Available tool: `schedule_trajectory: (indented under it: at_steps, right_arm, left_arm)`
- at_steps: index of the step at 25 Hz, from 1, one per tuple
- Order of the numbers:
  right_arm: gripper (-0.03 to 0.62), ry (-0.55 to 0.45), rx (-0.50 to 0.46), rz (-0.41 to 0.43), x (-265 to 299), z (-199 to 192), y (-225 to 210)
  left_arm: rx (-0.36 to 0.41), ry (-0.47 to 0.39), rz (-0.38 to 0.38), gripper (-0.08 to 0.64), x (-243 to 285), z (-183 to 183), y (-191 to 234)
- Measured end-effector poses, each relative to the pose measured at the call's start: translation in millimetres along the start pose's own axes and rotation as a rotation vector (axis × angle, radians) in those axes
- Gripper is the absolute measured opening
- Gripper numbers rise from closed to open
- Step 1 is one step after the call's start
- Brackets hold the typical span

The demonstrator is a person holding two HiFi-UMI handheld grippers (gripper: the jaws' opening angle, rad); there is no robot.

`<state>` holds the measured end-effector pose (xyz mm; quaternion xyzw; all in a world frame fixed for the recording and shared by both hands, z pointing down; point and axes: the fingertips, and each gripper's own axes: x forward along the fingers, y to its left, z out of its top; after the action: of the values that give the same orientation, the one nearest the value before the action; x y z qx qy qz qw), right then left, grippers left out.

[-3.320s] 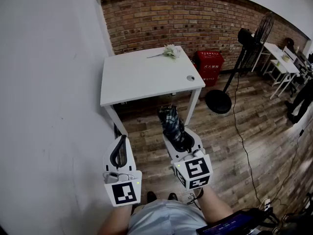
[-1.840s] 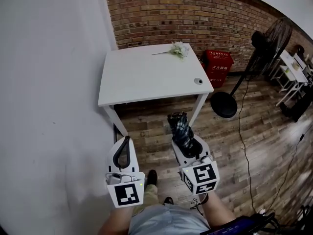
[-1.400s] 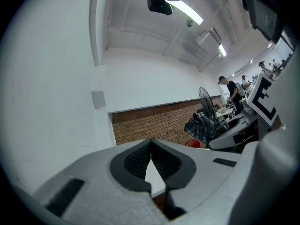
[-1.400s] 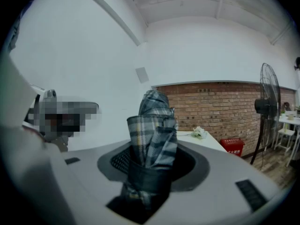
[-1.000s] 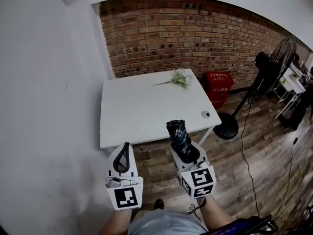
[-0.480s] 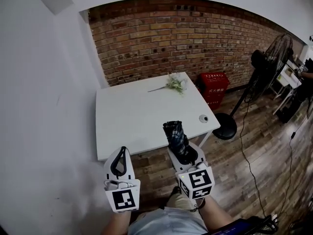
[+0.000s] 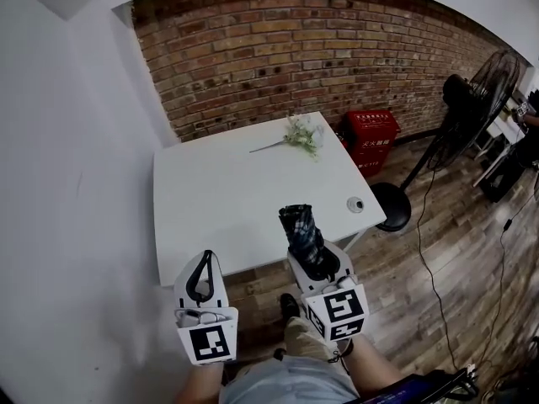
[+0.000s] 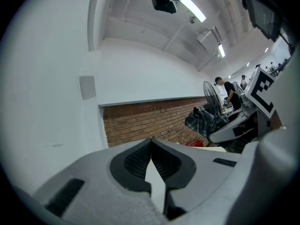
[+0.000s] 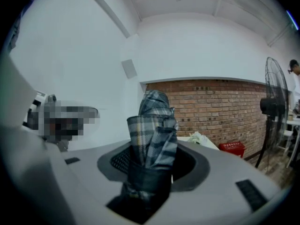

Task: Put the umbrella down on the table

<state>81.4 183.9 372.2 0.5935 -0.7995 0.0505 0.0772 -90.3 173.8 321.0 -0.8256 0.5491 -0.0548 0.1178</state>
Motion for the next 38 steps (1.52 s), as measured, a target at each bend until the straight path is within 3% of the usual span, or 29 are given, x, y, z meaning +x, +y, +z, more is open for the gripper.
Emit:
schedule_trajectory:
  at_steps: [9, 19, 30, 38]
  right_arm:
    - [0.201, 0.041, 0.024, 0.035, 91.2, -3.6, -59.4]
    - [0.201, 0.015, 0.009, 0.094, 182.4, 27.2, -114.0]
    - [0.201, -0.097, -0.079, 0.172, 231.2, 96.2, -110.5]
    - [0.201, -0.091, -0.092, 0.196, 263.5, 106.0, -86.8]
  left_arm:
    - [0.011, 0.072, 0.021, 0.006, 99.1, -24.4, 8.7]
    - [0.042, 0.065, 0.092, 0.005, 193.9, -16.4, 27.7]
    - [0.054, -0.007, 0.22, 0.005, 212.6, 11.4, 73.3]
    - [0.042, 0.003, 0.261, 0.005, 210.5, 0.3, 113.0]
